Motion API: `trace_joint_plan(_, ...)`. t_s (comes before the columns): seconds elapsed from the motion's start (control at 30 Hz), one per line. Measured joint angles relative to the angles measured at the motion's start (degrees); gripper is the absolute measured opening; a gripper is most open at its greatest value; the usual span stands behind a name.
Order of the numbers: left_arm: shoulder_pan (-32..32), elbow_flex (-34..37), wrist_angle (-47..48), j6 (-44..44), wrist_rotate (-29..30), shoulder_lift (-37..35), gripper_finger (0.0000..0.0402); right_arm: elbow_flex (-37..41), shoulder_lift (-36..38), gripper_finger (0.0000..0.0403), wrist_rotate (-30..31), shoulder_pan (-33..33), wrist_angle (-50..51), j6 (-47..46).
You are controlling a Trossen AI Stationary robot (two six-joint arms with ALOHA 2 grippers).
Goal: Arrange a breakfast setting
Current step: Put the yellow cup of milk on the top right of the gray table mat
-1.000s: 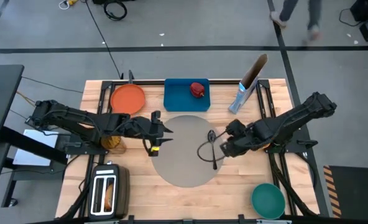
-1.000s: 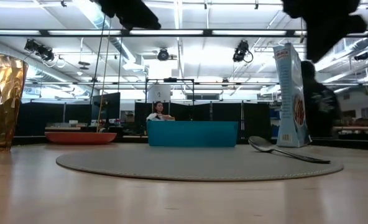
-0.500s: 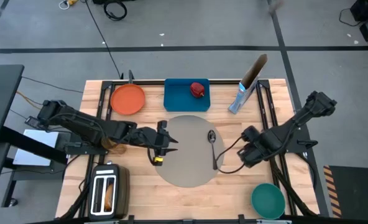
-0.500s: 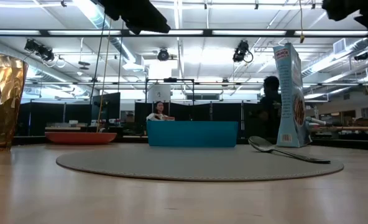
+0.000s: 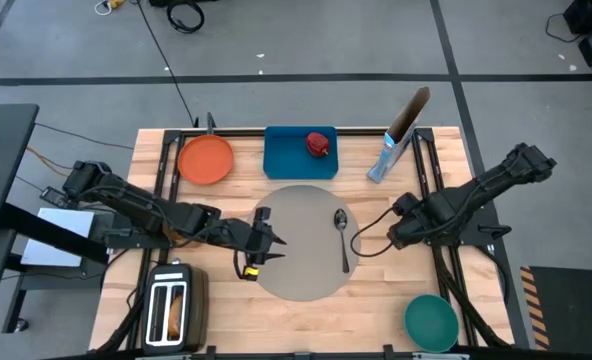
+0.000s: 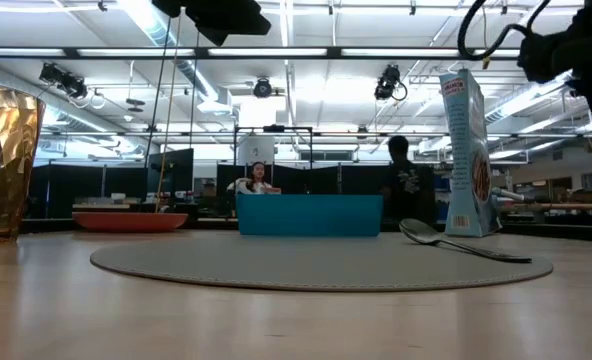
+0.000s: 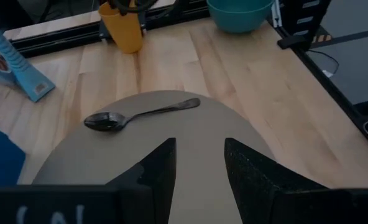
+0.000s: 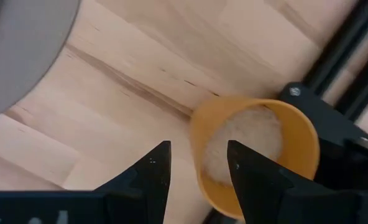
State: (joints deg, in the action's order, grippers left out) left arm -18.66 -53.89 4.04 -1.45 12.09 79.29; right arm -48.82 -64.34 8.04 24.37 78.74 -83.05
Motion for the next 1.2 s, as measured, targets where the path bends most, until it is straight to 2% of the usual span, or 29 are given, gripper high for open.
trace_joint_plan(0.23, 0.2, 0.0, 0.0, 0.0, 0.1, 0.0, 0.0144, 5.0, 0.6, 0.0165, -3.3, -3.2, -4.5, 3.5)
trace_joint_plan(0.37, 0.2, 0.0, 0.9, 0.1, 0.1, -0.2, 0.0144, 6.5, -0.3, 0.0152, -5.1, -4.2, -7.9, 5.8)
trace_joint_plan(0.53, 0.3, -0.1, 2.4, -0.5, 0.2, -2.7, 0.0144, 6.5, -0.4, 0.0105, -5.1, -4.7, -8.6, 7.4)
trace_joint_plan(0.73, 0.8, -0.1, 5.4, -0.5, 0.3, -5.2, 0.0144, 6.5, -0.4, 0.0026, -5.4, -5.0, -8.7, 9.1)
trace_joint_plan(0.8, 0.9, -0.1, 7.3, -0.5, 0.3, -6.0, 0.0144, 6.2, -0.4, 0.0013, -5.6, -5.2, -8.5, 10.3)
trace_joint_plan(1.0, 1.1, -0.1, 12.1, -0.5, 0.3, -8.9, 0.0144, -0.7, -1.5, 0.0015, -2.5, -6.4, -7.8, 17.6)
trace_joint_plan(1.2, 4.1, -0.1, 15.7, 1.1, 0.3, -11.7, 0.0144, -12.4, -9.2, 0.0013, 3.6, -9.7, -5.8, 31.7)
